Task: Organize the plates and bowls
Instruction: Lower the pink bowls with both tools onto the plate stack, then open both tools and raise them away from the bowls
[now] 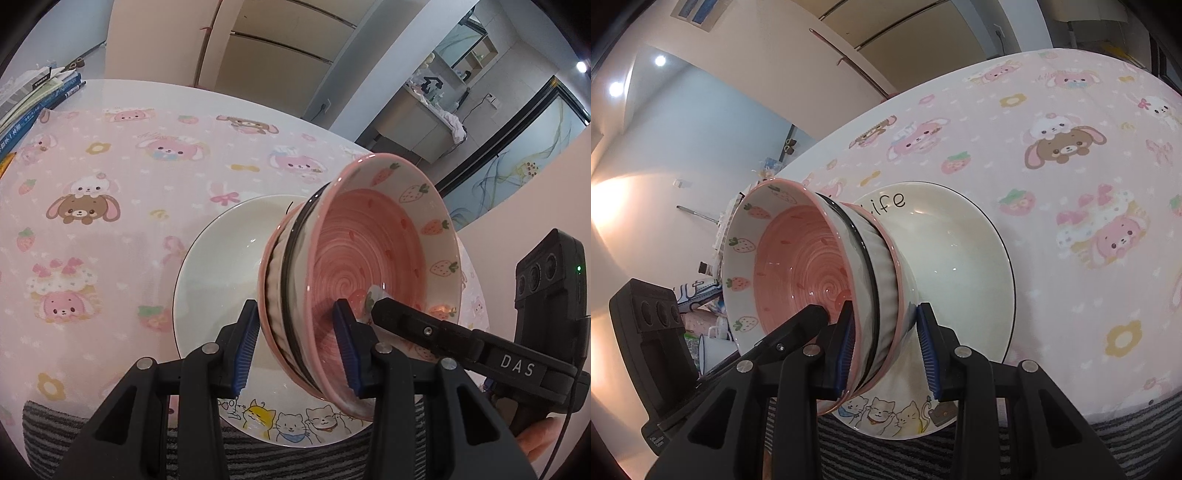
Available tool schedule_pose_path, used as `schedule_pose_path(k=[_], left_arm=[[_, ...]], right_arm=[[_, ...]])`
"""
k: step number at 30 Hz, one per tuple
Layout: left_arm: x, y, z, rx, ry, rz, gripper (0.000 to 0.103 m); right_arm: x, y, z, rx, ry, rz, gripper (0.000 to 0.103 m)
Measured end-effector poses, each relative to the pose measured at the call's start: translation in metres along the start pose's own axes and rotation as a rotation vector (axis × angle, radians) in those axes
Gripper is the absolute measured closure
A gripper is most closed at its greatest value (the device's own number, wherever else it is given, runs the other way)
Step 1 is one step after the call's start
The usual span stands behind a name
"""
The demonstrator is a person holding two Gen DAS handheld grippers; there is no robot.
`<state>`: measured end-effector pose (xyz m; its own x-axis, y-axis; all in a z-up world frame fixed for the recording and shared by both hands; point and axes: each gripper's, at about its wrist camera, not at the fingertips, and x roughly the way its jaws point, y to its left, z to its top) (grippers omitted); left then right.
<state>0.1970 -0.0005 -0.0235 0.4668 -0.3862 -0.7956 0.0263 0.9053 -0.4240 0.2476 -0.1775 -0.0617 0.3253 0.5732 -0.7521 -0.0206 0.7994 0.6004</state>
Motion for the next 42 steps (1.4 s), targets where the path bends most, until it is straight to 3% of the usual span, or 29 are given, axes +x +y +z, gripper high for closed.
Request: schedule_pose_path(k=[18, 26, 32, 38, 42], left_arm=[[0.007, 0.001, 0.005, 0.029, 0.022, 0.019, 0.066], [-0.004, -0.009, 0.005, 0.112, -0.034, 0.079, 0.068], [-0.035, -0.017, 0.003, 0.189, -0.185, 0.096, 0.068], [-0.089, -0.041, -0.007, 0.306, -0.418, 0.136, 0.065], [-0.12, -0.051, -0.016, 0.323, -0.549, 0.138, 0.065]], right_arm=[[0.008, 0.003, 0.002, -0.015, 0.006, -0.021, 0.064], [0.005, 0.007, 0.002, -0.039, -0.019, -0.045, 0.064], [-0.012, 0.019, -0.002, -0.108, -0.092, -0.084, 0.064], [-0.058, 0.046, -0.011, -0.259, -0.273, -0.158, 0.064], [-0.093, 0.059, -0.022, -0.314, -0.417, -0.21, 0.064]])
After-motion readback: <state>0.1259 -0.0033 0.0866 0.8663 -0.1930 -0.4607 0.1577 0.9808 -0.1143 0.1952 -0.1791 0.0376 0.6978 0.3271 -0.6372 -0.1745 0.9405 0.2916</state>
